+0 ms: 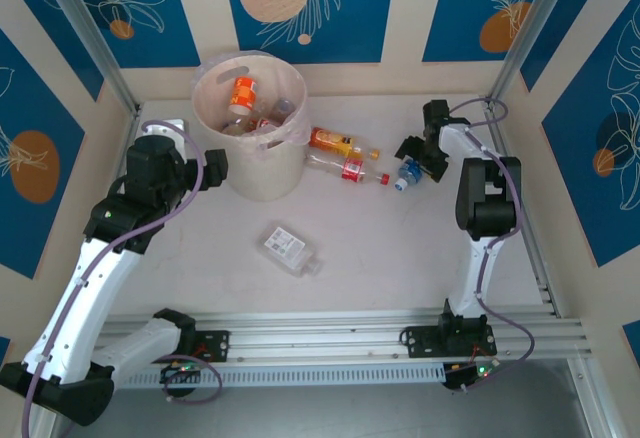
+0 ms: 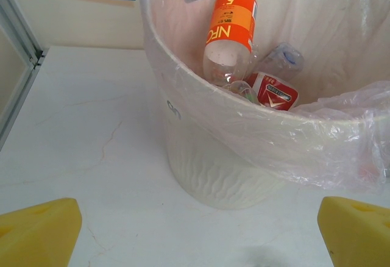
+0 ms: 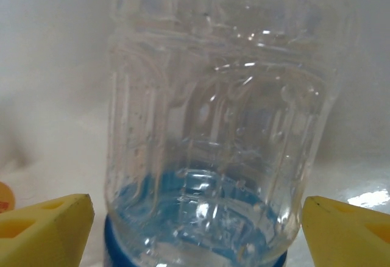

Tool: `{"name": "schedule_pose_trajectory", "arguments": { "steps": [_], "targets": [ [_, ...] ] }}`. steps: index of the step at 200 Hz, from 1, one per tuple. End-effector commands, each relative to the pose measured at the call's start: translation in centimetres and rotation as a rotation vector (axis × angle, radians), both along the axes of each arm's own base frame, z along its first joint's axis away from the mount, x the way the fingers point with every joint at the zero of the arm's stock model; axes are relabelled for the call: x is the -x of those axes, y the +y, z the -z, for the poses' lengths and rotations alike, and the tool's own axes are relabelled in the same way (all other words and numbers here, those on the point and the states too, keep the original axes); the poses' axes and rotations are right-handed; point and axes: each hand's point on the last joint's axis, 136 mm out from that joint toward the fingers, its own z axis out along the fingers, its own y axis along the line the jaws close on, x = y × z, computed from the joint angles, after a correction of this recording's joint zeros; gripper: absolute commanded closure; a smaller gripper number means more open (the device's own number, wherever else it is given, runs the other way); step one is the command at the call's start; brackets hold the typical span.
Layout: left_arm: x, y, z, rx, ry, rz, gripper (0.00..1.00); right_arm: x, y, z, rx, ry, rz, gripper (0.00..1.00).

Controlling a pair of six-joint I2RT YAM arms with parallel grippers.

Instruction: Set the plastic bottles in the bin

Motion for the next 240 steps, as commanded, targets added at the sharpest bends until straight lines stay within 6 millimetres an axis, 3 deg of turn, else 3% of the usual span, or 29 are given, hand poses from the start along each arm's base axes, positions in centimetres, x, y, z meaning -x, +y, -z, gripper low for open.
{"name": "schedule_pose_trajectory", "arguments": {
  "steps": [1,85,143,186,240],
  "targets": [
    [0.0,0.1,-0.6,0.009,-0.01,-0.005,0.0,-0.1,0.2,0.5,-0.025,0.005,-0.014,0.12],
    [0.0,0.2,-0.6,0.004,-0.011,-0.008,0.0,0.5,0.0,2.2,-0.034,0.036,-0.02,0.19],
    [0.1,0.3,-0.7,0.001,-0.012,-0.009,0.0,0.7,0.0,2.9,-0.042,0.055,-0.019,0.31],
    [0.1,0.4,-0.9,-0.002,-0.016,-0.013,0.0,0.8,-0.2,0.8,-0.02,0.018,-0.027,0.39],
    [0.1,0.4,-1.0,-0.007,-0.017,-0.013,0.01,1.2,0.4,-4.4,0.028,-0.08,-0.053,0.39]
  ]
}}
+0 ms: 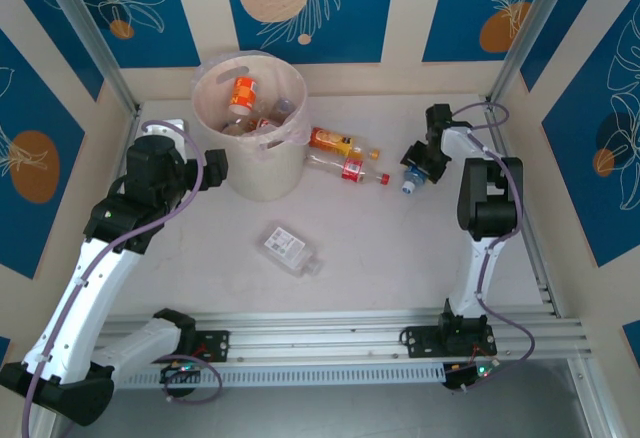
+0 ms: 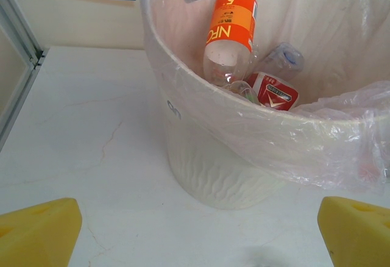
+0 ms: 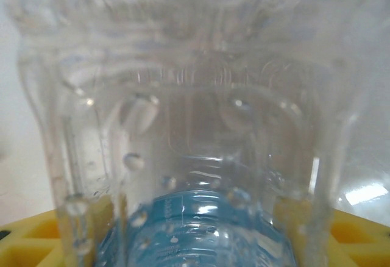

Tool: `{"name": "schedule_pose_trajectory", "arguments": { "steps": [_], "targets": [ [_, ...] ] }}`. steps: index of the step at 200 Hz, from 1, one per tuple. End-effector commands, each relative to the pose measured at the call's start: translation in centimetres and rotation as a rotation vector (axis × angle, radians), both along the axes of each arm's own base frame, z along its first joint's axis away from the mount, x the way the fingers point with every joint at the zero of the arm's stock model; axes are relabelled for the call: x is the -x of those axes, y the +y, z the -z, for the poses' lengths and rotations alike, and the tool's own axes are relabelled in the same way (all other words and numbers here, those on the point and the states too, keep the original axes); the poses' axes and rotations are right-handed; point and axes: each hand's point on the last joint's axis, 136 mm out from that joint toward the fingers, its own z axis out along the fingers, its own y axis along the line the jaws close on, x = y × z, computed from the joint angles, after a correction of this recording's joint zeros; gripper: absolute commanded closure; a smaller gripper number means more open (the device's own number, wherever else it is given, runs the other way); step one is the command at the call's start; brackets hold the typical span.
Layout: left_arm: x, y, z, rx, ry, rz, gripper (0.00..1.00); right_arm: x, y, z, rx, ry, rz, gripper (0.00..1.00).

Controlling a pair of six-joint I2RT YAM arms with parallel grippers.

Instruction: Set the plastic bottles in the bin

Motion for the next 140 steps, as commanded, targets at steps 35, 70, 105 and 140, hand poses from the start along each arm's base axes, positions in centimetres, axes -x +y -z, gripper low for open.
{"name": "schedule_pose_trajectory", "arguments": {
  "steps": [35,70,105,140],
  "targets": [
    [0.0,0.5,-0.9,-0.01,-0.015,-0.018,0.0,0.7,2.7,-9.7,0.054,-0.204,-0.072,0.39],
    [0.0,0.5,-0.7,-0.011,-0.012,-0.019,0.0,1.2,6.0,-16.3,0.062,-0.355,-0.14,0.4],
    [-0.2,0.2,-0.2,-0.003,-0.005,-0.013,0.01,1.5,10.8,-23.3,0.026,-0.527,-0.24,0.4],
    [-0.2,0.0,-0.3,0.011,-0.007,-0.006,0.0,1.4,16.1,-29.5,-0.03,-0.677,-0.358,0.4]
  ]
}}
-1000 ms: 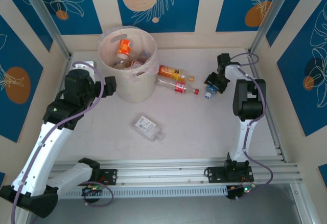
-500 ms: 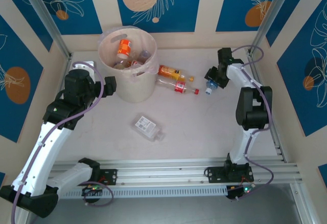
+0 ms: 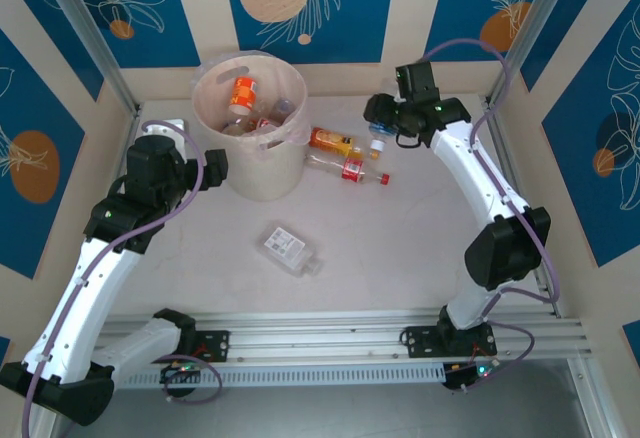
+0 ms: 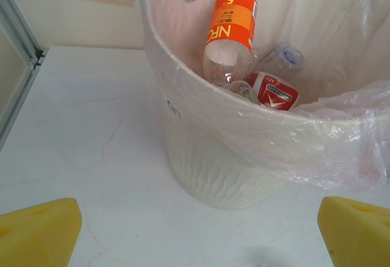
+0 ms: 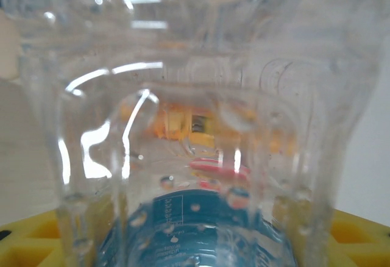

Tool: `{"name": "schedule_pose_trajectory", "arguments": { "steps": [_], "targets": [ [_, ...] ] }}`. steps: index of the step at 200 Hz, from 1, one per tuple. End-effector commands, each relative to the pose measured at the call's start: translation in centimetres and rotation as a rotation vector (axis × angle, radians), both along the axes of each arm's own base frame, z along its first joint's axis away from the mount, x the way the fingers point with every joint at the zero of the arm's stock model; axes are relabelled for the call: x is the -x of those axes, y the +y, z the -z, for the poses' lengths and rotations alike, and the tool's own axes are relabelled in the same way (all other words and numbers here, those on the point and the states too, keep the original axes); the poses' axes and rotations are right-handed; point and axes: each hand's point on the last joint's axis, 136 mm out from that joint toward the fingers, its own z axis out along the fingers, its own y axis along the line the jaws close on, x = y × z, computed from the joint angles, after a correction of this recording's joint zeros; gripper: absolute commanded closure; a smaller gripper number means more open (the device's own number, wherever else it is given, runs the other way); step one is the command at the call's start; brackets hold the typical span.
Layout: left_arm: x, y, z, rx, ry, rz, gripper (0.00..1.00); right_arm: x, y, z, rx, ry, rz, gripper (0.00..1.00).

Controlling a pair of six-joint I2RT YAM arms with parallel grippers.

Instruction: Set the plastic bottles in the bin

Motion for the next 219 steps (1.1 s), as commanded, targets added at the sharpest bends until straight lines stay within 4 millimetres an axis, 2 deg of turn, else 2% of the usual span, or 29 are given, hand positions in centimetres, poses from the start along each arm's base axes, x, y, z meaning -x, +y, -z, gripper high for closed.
{"name": "schedule_pose_trajectory", "arguments": {
  "steps": [1,27,63,111,139,162,185,219],
  "targets": [
    [-0.2,0.0,-0.3,0.011,-0.008,-0.006,0.0,0.4,2.8,-5.4,-0.021,-0.123,-0.082,0.4],
    [-0.3,-0.2,-0.3,0.02,-0.011,0.002,0.0,-0.2,6.7,-8.6,-0.076,-0.204,-0.178,0.4],
    [-0.3,-0.3,-0.1,0.023,-0.007,0.005,0.0,-1.5,11.7,-12.0,-0.114,-0.3,-0.284,0.4],
    [-0.4,-0.1,0.2,0.009,-0.003,0.0,0.01,-3.4,18.0,-14.0,-0.139,-0.411,-0.421,0.4],
    [-0.5,-0.1,0.4,0.002,-0.001,-0.003,0.0,-4.0,20.6,-14.0,-0.164,-0.461,-0.479,0.4],
    [-0.6,0.0,0.3,-0.002,-0.005,-0.004,0.01,-4.3,22.2,-13.2,-0.168,-0.478,-0.514,0.4],
    [-0.5,0.0,0.4,-0.001,-0.006,-0.005,0.01,-4.7,23.5,-11.1,-0.133,-0.467,-0.54,0.4],
    [-0.4,0.0,0.4,0.001,-0.006,-0.003,0.0,-5.7,24.2,-8.2,-0.097,-0.423,-0.543,0.39]
  ]
}}
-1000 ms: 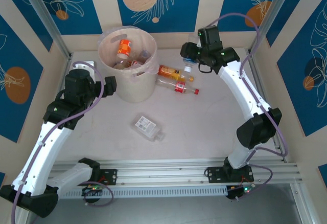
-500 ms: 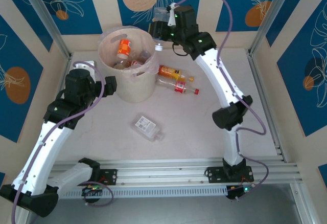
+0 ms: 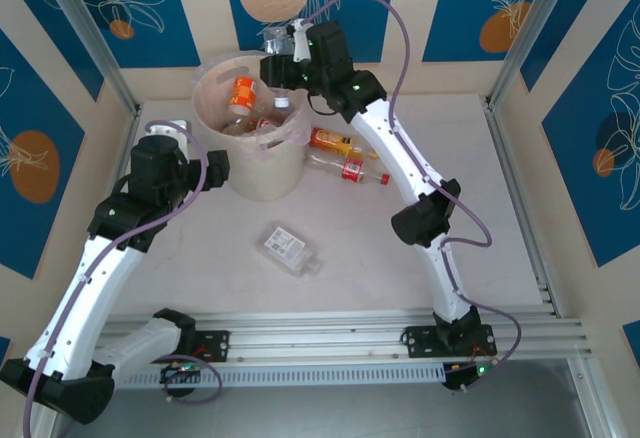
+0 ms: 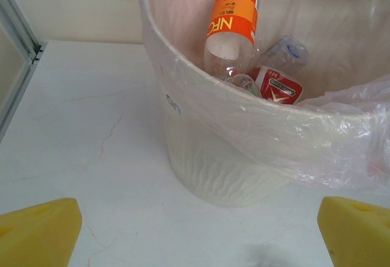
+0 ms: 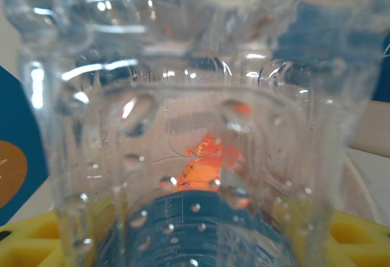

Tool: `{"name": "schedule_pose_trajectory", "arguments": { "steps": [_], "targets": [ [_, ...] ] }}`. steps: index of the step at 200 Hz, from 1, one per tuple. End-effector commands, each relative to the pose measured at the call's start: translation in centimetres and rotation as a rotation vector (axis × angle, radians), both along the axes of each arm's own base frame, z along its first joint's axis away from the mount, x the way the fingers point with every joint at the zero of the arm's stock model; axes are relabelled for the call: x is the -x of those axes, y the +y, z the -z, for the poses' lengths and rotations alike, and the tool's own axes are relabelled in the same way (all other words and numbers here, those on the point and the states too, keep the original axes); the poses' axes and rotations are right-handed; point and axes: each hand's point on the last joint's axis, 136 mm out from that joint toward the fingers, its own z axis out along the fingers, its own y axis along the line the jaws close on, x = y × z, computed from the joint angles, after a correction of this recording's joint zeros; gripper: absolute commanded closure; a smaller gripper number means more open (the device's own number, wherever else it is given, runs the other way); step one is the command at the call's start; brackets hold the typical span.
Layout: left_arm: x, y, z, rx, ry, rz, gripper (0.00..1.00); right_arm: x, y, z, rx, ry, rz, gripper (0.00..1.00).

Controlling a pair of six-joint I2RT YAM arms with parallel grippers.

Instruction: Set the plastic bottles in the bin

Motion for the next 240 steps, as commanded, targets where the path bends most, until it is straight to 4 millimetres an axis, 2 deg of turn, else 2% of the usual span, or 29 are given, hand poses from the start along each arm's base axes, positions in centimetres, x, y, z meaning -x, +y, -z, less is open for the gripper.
{"name": "schedule_pose_trajectory", "arguments": {
  "steps": [1,19,39,68,94,158,182,207,226,240],
  "targets": [
    [-0.1,0.1,-0.4,0.005,-0.024,-0.004,0.01,-0.6,0.9,1.1,0.024,-0.022,-0.023,0.39],
    [0.0,0.2,-0.6,0.004,-0.026,-0.006,0.0,-1.0,1.0,2.3,0.043,-0.009,-0.021,0.36],
    [0.1,0.3,-0.7,0.002,-0.03,-0.01,0.0,-1.1,0.9,3.1,0.057,0.006,-0.016,0.29],
    [0.1,0.3,-0.8,0.004,-0.032,-0.01,0.01,-0.9,0.7,2.9,0.068,0.008,-0.01,0.2],
    [0.2,0.3,-0.9,0.01,-0.032,-0.007,0.0,-0.6,0.1,1.4,0.072,-0.022,0.0,0.16],
    [0.4,0.4,-1.0,0.009,-0.033,-0.009,0.01,1.3,-1.4,-3.0,0.064,-0.092,0.002,0.15],
    [0.5,0.5,-1.1,0.007,-0.034,-0.015,0.0,2.2,-3.0,-4.9,0.062,-0.102,0.025,0.15],
    [0.7,0.8,-1.3,0.0,-0.039,-0.022,0.0,2.7,-5.4,-5.8,0.08,-0.089,0.079,0.15],
    [0.9,1.0,-1.5,-0.004,-0.042,-0.028,0.01,2.6,-8.2,-5.0,0.1,-0.036,0.131,0.15],
    [1.0,1.0,-1.6,-0.001,-0.045,-0.029,0.0,2.5,-10.2,-3.4,0.123,0.022,0.166,0.15]
  ]
}}
